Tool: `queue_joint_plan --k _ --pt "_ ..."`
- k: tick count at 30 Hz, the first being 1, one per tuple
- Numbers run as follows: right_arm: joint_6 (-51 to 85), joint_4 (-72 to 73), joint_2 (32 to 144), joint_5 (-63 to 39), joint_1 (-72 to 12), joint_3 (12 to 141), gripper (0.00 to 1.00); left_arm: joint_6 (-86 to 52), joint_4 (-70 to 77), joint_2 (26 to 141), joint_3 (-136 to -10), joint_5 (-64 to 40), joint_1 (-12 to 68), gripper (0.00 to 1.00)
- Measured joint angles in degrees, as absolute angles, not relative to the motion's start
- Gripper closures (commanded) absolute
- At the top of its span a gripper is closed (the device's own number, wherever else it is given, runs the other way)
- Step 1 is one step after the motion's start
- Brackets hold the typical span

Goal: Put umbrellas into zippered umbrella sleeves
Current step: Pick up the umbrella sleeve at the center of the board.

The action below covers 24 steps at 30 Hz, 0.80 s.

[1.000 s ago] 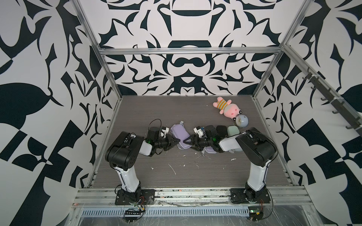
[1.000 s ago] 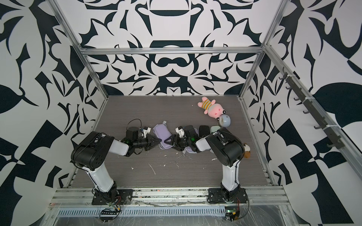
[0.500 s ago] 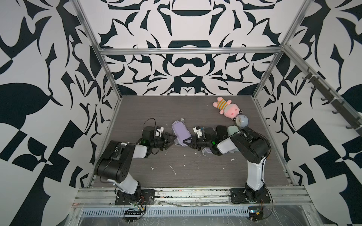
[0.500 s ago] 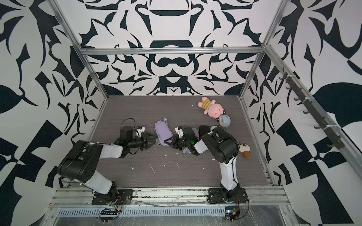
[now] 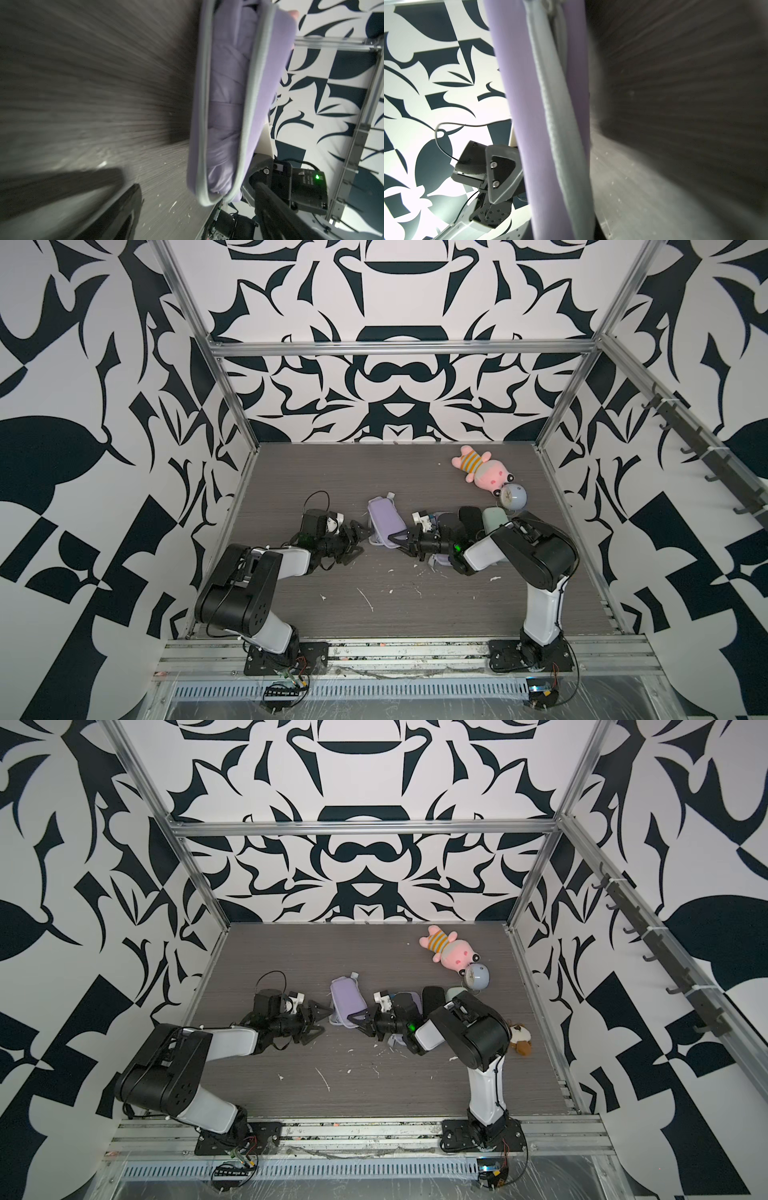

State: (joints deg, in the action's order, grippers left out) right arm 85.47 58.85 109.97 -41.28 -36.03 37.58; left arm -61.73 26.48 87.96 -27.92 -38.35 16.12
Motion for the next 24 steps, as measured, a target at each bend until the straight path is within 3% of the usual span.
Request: queue_joint_plan --k 16,20,24 --pt "86.0 50.1 102.5 -46.3 -38.7 37.5 1.00 -65.2 39.3 94.4 -28.1 -39.4 16.6 0.09" --pt "85.4 49.6 102.4 -47.6 -39.8 38.0 1.00 -68.2 43.5 97.3 -29.6 -38.7 17.9 0.18" --pt "84.6 47.8 102.1 -47.2 -39.0 38.7 0.54 -72.2 49.0 99.9 -30.2 -36.5 19.3 0.38"
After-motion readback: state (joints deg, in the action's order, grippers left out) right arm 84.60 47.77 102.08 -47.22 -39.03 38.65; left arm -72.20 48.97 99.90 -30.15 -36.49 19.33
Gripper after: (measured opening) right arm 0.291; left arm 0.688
